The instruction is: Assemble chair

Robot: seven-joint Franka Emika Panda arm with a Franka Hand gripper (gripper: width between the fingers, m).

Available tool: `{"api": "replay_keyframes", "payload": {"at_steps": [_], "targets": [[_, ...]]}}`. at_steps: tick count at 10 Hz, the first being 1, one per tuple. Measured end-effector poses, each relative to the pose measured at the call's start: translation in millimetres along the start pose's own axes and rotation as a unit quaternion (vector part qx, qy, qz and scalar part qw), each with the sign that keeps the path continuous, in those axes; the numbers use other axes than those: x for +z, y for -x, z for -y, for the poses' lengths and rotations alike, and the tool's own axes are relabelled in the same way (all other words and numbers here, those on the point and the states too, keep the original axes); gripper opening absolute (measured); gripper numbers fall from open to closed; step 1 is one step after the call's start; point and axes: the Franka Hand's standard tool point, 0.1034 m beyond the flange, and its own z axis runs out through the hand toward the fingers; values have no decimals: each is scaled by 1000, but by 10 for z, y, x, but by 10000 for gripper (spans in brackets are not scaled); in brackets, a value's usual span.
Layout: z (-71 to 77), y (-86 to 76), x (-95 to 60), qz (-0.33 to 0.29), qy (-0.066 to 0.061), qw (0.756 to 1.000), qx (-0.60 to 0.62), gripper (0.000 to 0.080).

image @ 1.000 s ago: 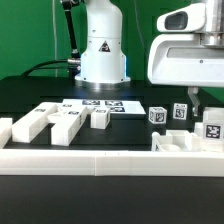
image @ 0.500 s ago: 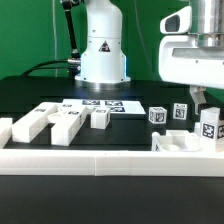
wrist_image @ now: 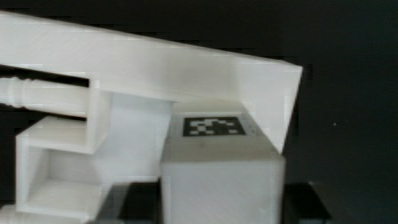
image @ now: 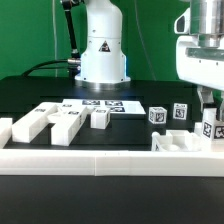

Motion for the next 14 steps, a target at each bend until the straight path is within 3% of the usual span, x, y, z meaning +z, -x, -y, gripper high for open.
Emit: {"api": "replay_keyframes", "payload": {"at_steps": [1, 2, 3, 4, 9, 14], "targets": [[-1, 1, 3, 0, 0, 1000, -13, 314], [-1, 2, 3, 0, 0, 1000, -31, 492], [-1, 6, -1, 0, 2, 998, -63, 492], [-1, 18, 0, 0, 2, 993, -115, 615], [-6, 26, 8, 1, 1, 934, -357, 648], [1, 52, 3, -3, 4, 849, -529, 648]]}}
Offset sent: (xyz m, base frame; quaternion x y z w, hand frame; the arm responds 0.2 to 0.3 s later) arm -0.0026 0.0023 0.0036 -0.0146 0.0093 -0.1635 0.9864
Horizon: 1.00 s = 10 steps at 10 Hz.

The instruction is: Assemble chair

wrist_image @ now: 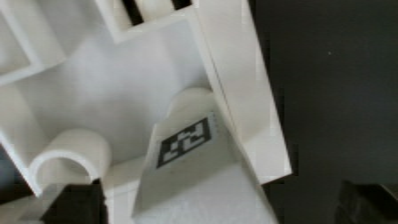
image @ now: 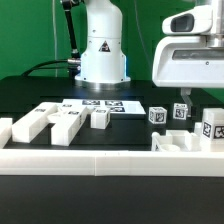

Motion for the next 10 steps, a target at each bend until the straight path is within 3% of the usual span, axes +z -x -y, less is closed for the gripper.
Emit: {"api": "replay_keyframes", "payload": {"at_steps": [3, 5, 6, 7, 8, 10], "targets": [[-25, -38, -22, -4, 8, 993, -121, 648], [-26, -37, -19, -4, 8, 993, -117, 602], [-26, -37, -19, -4, 8, 995, -103, 426], [-26, -37, -19, -4, 8, 995, -101, 426], [-27, -38, -19, -4, 8, 997, -80, 286], [-39, -47, -19, -7, 6, 1000, 11, 288]]}}
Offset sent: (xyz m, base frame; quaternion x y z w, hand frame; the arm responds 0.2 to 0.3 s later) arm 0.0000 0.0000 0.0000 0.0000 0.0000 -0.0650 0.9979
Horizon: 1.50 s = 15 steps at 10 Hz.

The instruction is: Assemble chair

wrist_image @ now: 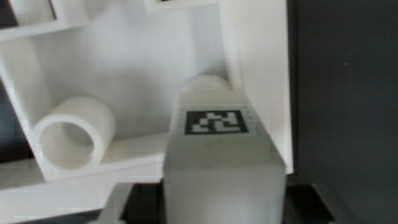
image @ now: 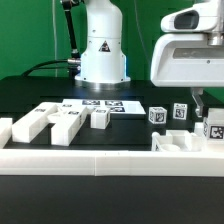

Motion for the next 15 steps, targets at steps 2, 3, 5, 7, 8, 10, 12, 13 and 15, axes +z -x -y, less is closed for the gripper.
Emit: {"api": "replay_keyframes", "payload": {"at_steps": [2, 3, 5, 7, 8, 10, 12, 13, 15], "targets": [[-8, -1, -2, 0, 0, 996, 90, 288], [-17, -4, -2, 0, -1, 988, 155, 288], [-28, -2, -3, 4, -3, 964, 267, 289], [-21, 8, 0, 8, -4, 934, 356, 289], [-11, 15, 0, 8, -4, 917, 399, 291], [-8, 17, 0, 12, -6, 886, 463, 291], [-3, 21, 1, 12, -6, 846, 532, 291], [-6, 21, 1, 13, -5, 837, 546, 291], [3, 23, 5, 14, -7, 830, 558, 363]]}}
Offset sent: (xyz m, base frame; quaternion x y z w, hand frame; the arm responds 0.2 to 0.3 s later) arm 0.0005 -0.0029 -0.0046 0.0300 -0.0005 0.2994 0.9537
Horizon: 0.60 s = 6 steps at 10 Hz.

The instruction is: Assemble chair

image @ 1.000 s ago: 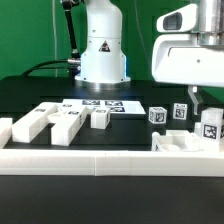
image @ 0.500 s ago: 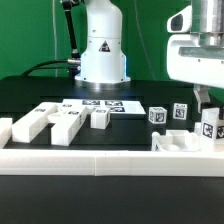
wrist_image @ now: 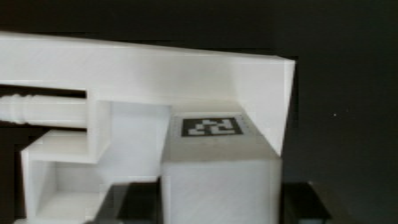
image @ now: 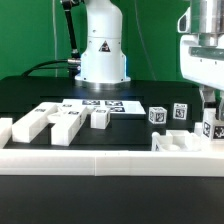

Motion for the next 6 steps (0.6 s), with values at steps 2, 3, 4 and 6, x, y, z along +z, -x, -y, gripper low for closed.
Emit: {"api": "replay_keyframes", "payload": {"at_steps": [2, 3, 4, 6], "targets": [[-1, 1, 0, 0, 0, 999, -38, 545], [1, 1, -4, 0, 0, 998, -67, 628], [2, 22, -7, 0, -2, 995, -99, 644], [-3, 50, 0, -1, -1, 973, -230, 649]]}}
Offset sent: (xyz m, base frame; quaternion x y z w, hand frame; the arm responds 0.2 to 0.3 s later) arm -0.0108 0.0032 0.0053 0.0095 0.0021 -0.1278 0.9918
